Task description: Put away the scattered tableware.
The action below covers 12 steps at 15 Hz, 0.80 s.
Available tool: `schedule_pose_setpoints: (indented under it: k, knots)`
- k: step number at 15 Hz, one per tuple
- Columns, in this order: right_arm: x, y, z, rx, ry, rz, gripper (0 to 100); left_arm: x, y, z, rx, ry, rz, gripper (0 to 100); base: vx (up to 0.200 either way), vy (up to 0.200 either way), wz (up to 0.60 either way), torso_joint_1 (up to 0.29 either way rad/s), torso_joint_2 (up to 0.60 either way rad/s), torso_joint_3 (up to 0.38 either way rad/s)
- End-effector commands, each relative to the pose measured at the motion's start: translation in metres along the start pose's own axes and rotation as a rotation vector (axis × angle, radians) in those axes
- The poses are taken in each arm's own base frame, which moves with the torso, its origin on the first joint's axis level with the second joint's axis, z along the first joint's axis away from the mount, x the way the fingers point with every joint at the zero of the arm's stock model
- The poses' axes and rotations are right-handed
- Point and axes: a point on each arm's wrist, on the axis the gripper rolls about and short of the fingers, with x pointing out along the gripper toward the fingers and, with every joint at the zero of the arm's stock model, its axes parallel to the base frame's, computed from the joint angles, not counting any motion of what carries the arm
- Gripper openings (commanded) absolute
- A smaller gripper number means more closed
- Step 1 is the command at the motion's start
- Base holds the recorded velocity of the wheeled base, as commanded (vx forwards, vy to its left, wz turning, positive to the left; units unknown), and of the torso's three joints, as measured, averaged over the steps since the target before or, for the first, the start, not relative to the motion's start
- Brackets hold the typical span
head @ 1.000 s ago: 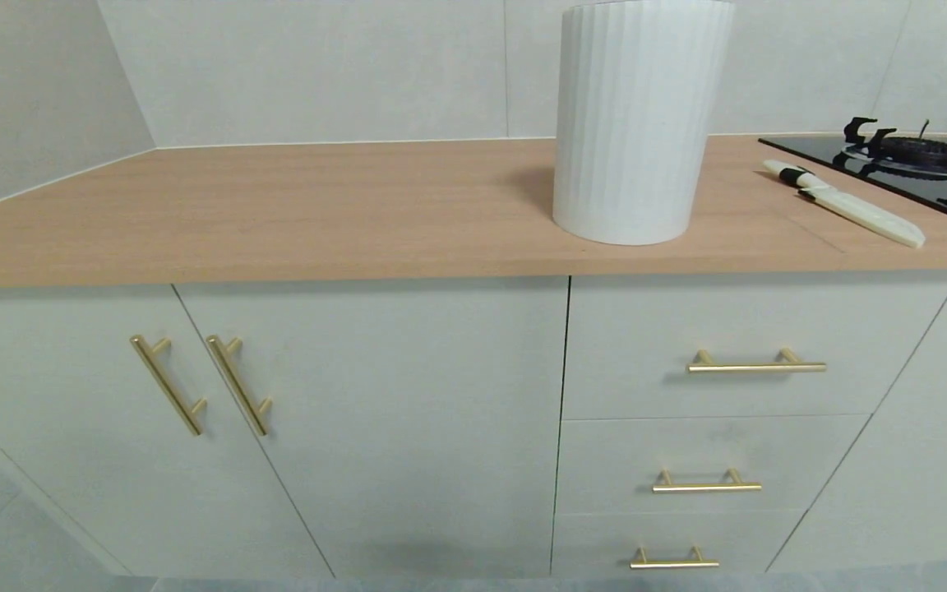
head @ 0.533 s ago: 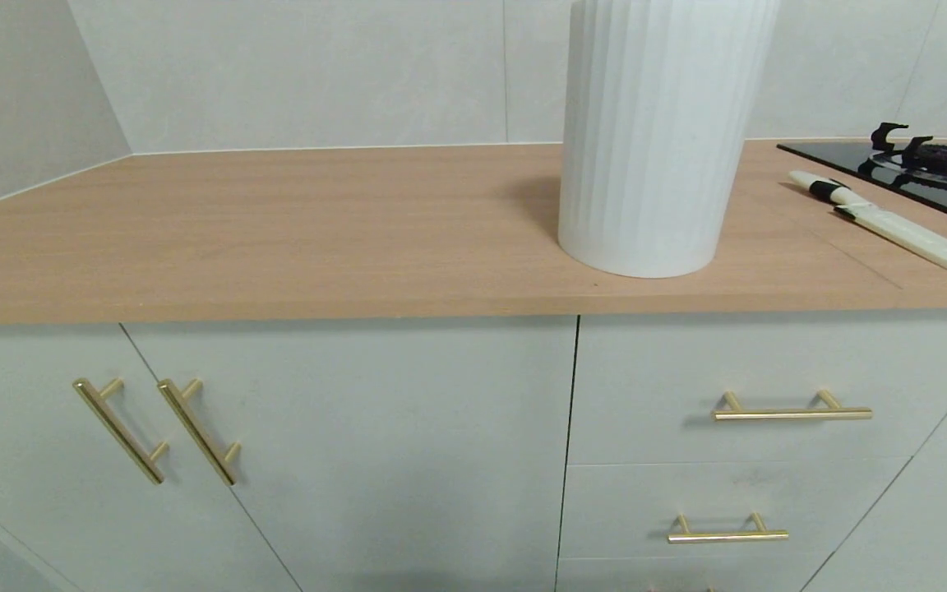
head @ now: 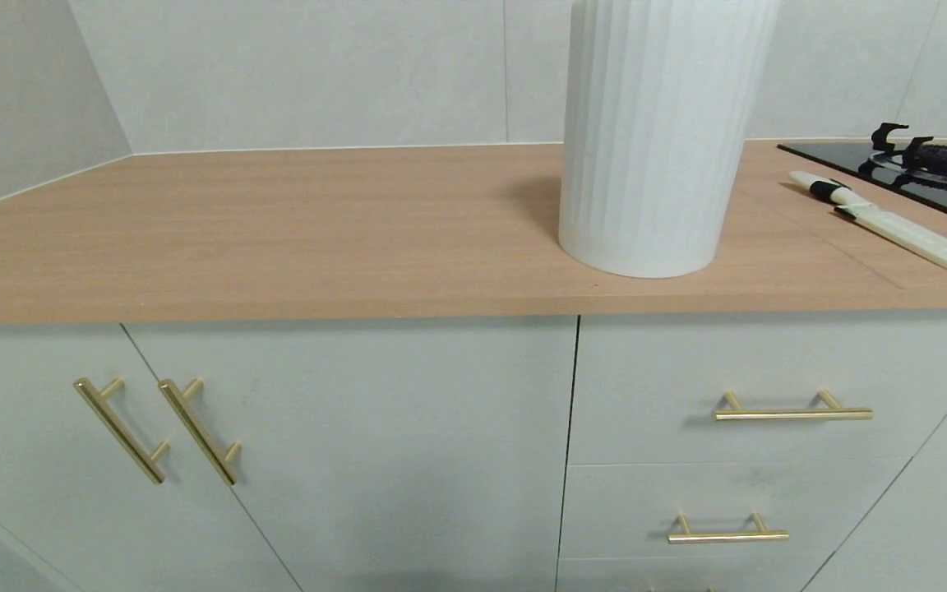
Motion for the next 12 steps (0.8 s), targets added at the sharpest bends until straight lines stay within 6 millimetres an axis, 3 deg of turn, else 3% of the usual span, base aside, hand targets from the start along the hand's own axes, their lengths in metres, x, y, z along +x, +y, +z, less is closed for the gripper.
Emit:
schedule_pose_setpoints:
  k: [1,9,12]
  knots:
    - [0.0,0.0,0.0002,0.0,0.0,0.001,100,0.0001,0.0,0.0,0.0,0.001,0.001,100,0.0,-0.2,0.0,-0.002,0.0,-0.002]
    - [0.0002,0.0,-0.0002,0.0,0.002,0.001,100,0.0,0.0,0.0,-0.003,0.0,0.001,100,0.0,-0.2,0.0,0.003,0.0,0.002]
    - [0.0002,0.0,-0.0002,0.0,0.002,0.001,100,0.0,0.0,0.0,-0.003,0.0,0.001,100,0.0,0.0,0.0,0.0,0.0,0.0]
